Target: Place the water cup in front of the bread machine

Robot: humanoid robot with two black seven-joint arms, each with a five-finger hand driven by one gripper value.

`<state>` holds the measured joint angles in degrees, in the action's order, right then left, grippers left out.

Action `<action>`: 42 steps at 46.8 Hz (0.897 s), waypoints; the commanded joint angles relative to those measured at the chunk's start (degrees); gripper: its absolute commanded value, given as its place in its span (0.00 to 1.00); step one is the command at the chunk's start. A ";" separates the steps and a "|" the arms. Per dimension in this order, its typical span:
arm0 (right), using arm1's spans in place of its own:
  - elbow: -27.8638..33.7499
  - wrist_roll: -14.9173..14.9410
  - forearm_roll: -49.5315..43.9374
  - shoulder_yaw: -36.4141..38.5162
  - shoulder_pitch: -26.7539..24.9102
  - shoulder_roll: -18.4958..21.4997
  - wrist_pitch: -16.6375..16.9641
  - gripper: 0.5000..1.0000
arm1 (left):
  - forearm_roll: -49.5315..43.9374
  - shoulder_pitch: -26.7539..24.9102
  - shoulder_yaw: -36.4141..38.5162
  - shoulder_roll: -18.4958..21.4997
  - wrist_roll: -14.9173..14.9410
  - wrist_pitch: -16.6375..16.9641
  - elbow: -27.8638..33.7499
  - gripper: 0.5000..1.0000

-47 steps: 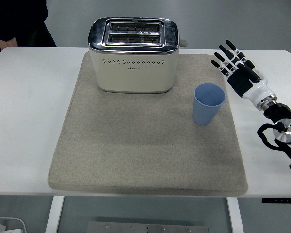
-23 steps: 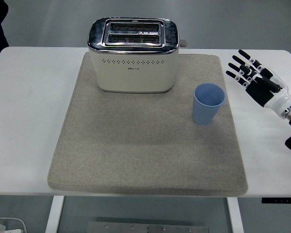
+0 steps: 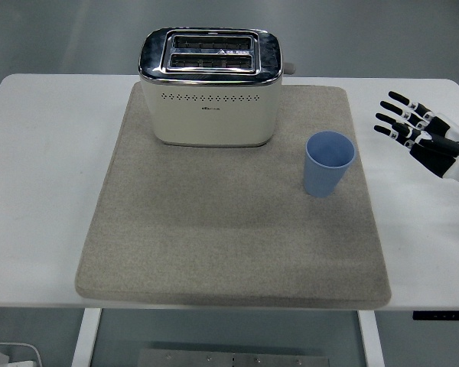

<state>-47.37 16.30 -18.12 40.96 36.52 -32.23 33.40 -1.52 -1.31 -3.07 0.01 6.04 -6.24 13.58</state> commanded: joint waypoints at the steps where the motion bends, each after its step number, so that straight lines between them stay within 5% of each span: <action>1: -0.18 1.54 -3.14 -0.01 -0.31 0.15 -0.53 0.85 | -0.06 -0.01 -0.01 -0.01 -0.06 0.00 0.04 1.00; 25: -0.44 10.33 -18.35 -0.01 -2.06 -0.12 -1.76 0.85 | 0.02 -0.09 -0.01 -0.01 0.03 0.00 0.04 1.00; 42: -2.72 13.24 -23.97 -0.01 -4.35 0.24 -7.56 0.85 | -0.06 -0.62 -0.09 -0.01 0.03 0.00 0.13 1.00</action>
<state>-49.11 29.43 -41.12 40.98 32.68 -32.00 27.05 -1.48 -1.50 -3.07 0.00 6.07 -6.24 13.71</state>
